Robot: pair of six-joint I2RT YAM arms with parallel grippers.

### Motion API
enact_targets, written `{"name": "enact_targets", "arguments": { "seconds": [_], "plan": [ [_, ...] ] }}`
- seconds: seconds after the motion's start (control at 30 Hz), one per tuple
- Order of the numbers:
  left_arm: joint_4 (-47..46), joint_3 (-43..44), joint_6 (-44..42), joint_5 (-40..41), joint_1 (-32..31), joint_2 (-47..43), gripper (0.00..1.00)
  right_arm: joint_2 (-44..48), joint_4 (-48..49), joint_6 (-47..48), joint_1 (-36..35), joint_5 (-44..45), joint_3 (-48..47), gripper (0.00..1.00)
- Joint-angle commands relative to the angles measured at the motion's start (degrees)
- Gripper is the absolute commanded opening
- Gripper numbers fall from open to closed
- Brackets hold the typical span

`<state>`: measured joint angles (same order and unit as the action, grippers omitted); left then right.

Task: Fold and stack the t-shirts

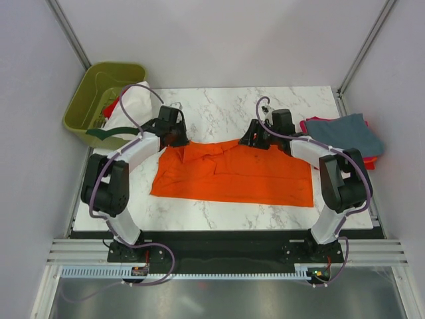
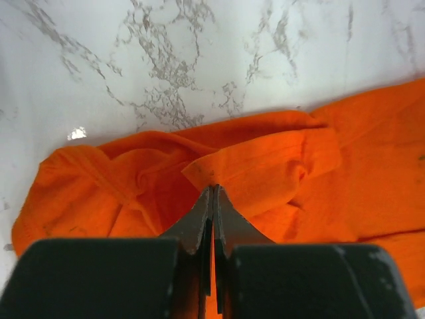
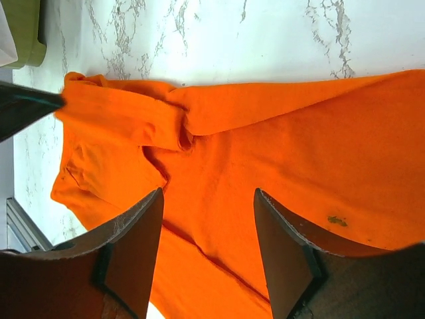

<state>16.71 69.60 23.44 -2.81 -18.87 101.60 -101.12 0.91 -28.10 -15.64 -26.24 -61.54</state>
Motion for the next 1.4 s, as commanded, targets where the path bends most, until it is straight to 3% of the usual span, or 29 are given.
{"name": "enact_targets", "arguments": {
  "seconds": [0.0,0.13,0.4,0.57,0.67,0.83,1.0,1.2,1.37],
  "plan": [
    [-4.8,-3.1,-3.0,2.6,0.0,-7.4,0.02,0.8,1.3,-0.6,-0.2,0.7,-0.5,0.64],
    [-4.9,-4.5,-3.4,2.6,0.0,-9.6,0.02,-0.4,0.7,-1.0,-0.4,2.4,-2.2,0.62],
    [-6.7,-9.6,-4.2,-1.3,-2.0,-13.5,0.02,-7.2,-3.6,-0.8,-3.2,4.2,-10.4,0.42],
    [-6.5,-13.9,-4.1,-0.1,-2.1,-18.4,0.02,-5.5,-5.2,-0.6,-2.9,10.4,-9.1,0.43],
    [-4.4,-14.8,-3.8,5.1,-2.1,-20.3,0.02,-3.0,-6.2,-1.0,-1.4,15.4,-7.2,0.43],
    [-4.3,-15.0,-3.3,7.3,-2.1,-18.8,0.02,-3.6,-8.7,-0.2,-0.7,18.0,-9.3,0.42],
    [-6.0,-15.5,-2.8,3.5,-2.1,-17.0,0.02,-6.3,-12.7,0.7,-2.2,19.8,-13.4,0.26],
    [-5.8,-16.2,-1.7,6.6,-2.1,-16.4,0.02,-3.6,-13.6,1.8,-4.9,22.6,-8.3,0.0],
    [-5.2,-15.1,-1.1,5.8,-2.1,-14.4,0.02,-0.7,-13.7,2.4,-8.9,23.7,-3.9,0.0]
  ]
}}
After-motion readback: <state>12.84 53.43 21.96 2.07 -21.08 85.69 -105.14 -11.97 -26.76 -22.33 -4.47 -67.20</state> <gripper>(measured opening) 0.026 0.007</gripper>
